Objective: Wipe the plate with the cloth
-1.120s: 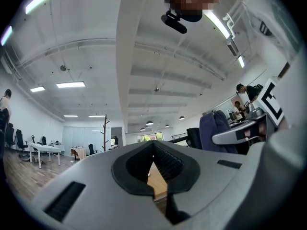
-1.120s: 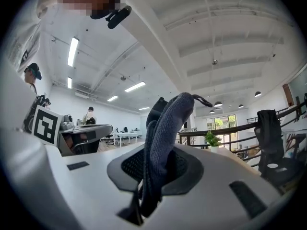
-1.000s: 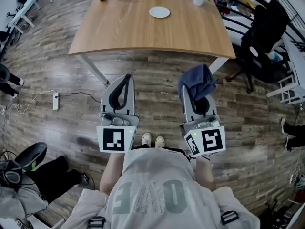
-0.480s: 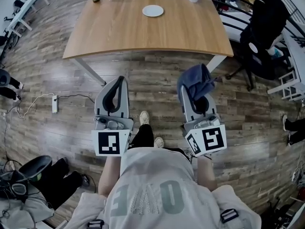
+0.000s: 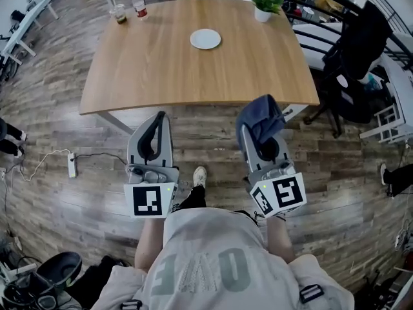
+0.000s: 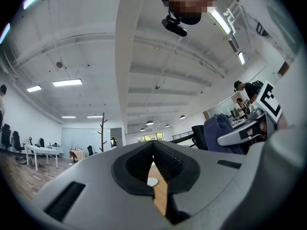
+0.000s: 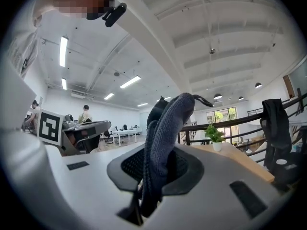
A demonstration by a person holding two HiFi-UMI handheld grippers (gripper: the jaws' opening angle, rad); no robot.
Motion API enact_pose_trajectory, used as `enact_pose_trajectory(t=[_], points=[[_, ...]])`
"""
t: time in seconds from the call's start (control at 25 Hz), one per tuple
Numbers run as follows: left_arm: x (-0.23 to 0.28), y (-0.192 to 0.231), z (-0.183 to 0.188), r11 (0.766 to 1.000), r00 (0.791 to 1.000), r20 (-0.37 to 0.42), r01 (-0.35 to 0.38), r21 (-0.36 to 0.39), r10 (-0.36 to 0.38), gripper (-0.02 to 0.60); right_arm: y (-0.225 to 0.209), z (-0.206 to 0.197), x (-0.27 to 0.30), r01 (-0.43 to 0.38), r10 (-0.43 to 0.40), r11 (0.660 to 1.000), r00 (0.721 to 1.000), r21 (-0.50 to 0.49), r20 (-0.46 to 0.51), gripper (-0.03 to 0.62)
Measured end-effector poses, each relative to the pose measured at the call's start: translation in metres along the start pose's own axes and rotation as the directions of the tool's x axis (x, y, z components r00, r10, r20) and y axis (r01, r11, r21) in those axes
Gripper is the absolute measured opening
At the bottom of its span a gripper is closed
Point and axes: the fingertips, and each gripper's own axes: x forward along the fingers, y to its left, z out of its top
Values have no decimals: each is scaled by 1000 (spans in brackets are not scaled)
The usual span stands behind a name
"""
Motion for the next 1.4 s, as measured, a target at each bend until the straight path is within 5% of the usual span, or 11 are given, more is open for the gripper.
enact_pose_trajectory(t=[0.48,0.96,1.16,1.4], points=[[106,108,-48,998,999,-14,-34,-53,33,-5,-38,18,137,52,-52,999,999,6,-14,57],[214,120,-87,999,996,-81,-34,-31,31,-5,-118,-2,231,39,-38,999,998,12,-54,57],[279,133,-88,996,996,-47,-80,-30,79,-5,-161,4,278,-4,4,1000,998,12,-56,57],[342,142,-125,995,983,-163,-92,-44,84,-5,-212,-1,320,-25,26,999,997,21,-77,57]])
